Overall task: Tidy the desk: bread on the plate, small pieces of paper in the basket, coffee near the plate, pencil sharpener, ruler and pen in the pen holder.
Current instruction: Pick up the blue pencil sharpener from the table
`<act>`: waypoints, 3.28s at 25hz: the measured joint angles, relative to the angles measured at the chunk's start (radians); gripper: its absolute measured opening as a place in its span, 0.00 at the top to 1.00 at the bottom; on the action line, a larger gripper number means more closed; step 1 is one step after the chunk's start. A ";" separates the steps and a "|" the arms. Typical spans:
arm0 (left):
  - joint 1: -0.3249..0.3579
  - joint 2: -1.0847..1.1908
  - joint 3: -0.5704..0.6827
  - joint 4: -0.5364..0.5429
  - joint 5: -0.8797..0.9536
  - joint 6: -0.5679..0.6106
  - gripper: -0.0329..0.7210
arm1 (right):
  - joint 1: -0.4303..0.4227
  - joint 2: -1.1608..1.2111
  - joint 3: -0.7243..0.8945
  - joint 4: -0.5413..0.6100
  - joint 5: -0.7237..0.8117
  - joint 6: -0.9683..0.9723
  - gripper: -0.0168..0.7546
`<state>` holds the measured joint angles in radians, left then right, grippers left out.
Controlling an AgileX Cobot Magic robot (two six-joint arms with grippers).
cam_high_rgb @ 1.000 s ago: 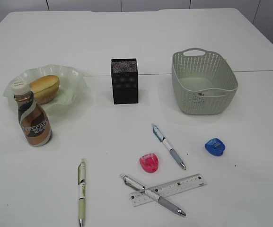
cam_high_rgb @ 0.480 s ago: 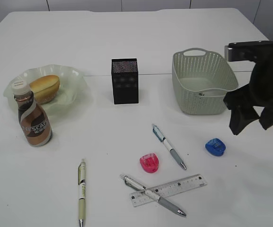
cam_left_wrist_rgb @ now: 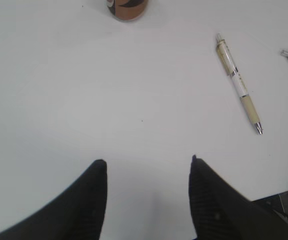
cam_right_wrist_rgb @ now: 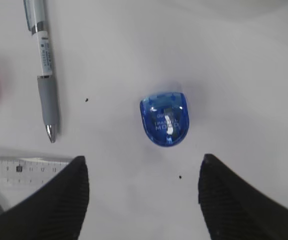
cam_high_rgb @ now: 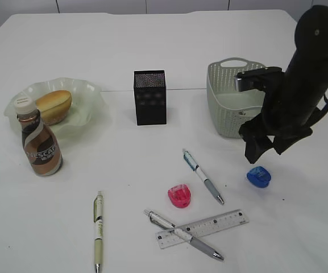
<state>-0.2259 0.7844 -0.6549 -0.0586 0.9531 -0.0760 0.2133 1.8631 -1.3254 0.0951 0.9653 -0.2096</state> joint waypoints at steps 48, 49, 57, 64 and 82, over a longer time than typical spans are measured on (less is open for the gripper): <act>0.000 0.000 0.000 0.000 0.066 0.000 0.44 | 0.000 0.229 -0.020 -0.072 -0.131 -0.029 0.39; 0.000 0.000 0.000 0.000 0.068 0.000 0.44 | 0.000 0.232 -0.020 -0.072 -0.131 -0.029 0.39; 0.000 0.000 0.000 0.000 0.068 0.000 0.44 | 0.000 0.232 -0.020 -0.072 -0.131 -0.029 0.40; 0.000 0.000 0.000 0.000 0.068 0.000 0.44 | 0.000 0.232 -0.020 -0.072 -0.128 -0.029 0.40; 0.000 0.000 0.000 0.000 0.068 0.000 0.44 | 0.000 0.232 -0.020 -0.071 -0.117 -0.029 0.54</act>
<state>-0.2259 0.7844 -0.6549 -0.0586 1.0209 -0.0760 0.2133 2.0947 -1.3449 0.0242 0.8480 -0.2382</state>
